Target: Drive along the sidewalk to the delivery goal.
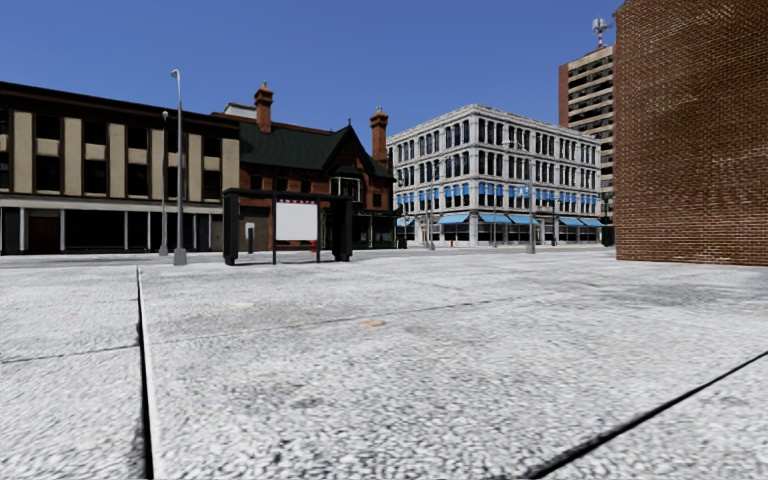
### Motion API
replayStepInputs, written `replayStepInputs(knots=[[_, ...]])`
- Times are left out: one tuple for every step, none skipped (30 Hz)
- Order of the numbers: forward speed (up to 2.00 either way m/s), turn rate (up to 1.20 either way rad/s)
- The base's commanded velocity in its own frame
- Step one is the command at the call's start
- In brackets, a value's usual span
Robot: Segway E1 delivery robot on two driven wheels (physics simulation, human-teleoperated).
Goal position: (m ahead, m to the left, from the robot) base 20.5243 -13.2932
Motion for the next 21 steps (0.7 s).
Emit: replayStepInputs(knots=[[2.0,-0.27],[2.0,-0.37],[2.0,-0.44],[2.0,-0.44],[2.0,-0.46],[2.0,-0.46],[2.0,-0.47],[2.0,-0.47],[2.0,-0.47],[2.0,-0.47],[2.0,-0.47],[2.0,-0.47],[2.0,-0.47],[2.0,-0.47],[2.0,-0.47],[2.0,-0.47],[2.0,-0.47],[2.0,-0.47],[2.0,-0.47],[2.0,-0.47],[2.0,0.0]])
